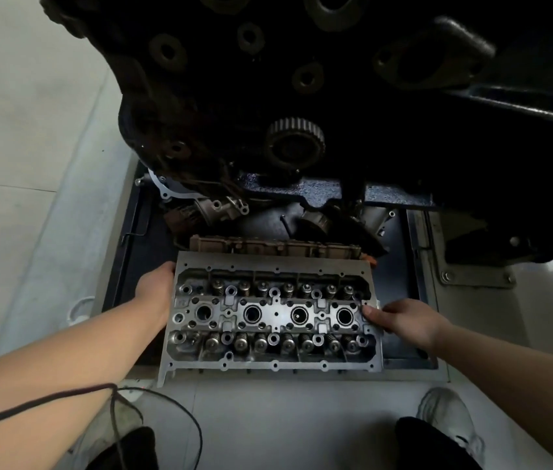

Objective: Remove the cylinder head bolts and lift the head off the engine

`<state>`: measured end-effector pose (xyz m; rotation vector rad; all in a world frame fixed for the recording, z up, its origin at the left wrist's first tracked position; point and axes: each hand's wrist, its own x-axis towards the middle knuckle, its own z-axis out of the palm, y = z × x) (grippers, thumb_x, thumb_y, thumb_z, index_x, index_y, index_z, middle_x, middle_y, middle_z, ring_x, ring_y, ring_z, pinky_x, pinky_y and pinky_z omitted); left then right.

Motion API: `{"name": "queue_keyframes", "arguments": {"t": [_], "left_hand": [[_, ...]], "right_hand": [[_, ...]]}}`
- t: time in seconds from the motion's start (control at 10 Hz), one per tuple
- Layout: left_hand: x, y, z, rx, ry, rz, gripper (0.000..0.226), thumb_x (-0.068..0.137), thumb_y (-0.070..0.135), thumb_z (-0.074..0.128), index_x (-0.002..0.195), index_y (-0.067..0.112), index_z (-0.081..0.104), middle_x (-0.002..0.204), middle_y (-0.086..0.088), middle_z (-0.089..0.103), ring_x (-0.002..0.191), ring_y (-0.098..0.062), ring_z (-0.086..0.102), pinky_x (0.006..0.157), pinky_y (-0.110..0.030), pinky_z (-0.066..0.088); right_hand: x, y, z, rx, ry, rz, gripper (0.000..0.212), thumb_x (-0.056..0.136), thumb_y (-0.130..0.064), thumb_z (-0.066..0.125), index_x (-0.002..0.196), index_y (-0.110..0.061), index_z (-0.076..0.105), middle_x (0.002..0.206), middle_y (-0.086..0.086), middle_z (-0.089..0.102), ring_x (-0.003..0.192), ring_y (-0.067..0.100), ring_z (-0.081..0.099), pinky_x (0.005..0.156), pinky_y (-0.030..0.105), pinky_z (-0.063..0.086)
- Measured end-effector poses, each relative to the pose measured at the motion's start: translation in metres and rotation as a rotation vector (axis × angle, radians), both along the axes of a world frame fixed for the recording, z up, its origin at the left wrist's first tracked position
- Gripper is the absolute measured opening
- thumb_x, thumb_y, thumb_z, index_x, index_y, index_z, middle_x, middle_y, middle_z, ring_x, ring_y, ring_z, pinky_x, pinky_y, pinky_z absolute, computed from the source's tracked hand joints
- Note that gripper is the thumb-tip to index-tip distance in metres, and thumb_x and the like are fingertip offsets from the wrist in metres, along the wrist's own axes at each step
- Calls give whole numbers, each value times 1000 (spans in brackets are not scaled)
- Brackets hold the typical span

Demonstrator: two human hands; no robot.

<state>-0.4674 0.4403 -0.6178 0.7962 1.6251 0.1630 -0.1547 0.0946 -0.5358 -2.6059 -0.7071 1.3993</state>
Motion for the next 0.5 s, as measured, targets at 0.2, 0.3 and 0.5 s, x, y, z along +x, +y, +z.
{"name": "queue_keyframes", "arguments": {"t": [0.2, 0.3, 0.5], "left_hand": [[1, 3, -10, -19, -2, 30, 23, 91, 22, 62, 90, 12, 82, 107, -20, 79, 106, -42, 75, 100, -61, 57], [3, 6, -4, -37, -3, -49, 24, 97, 20, 59, 93, 12, 81, 110, -22, 78, 105, -44, 74, 100, -62, 57], [-14, -18, 45, -36, 119, -252, 49, 106, 58, 51, 120, 13, 65, 104, -19, 76, 94, -36, 73, 90, -45, 60]], "right_hand": [[6, 9, 0, -60, -13, 71, 90, 69, -105, 36, 82, -25, 76, 81, -5, 75, 81, 13, 70, 78, 36, 54], [-2, 9, 1, -110, -14, 74, 86, 74, -101, 34, 91, -26, 74, 90, -4, 74, 86, 13, 68, 77, 34, 50], [-35, -3, 23, -143, -287, 73, 95, 90, -87, 32, 159, -22, 29, 158, 8, 42, 135, 29, 53, 107, 46, 47]]}}
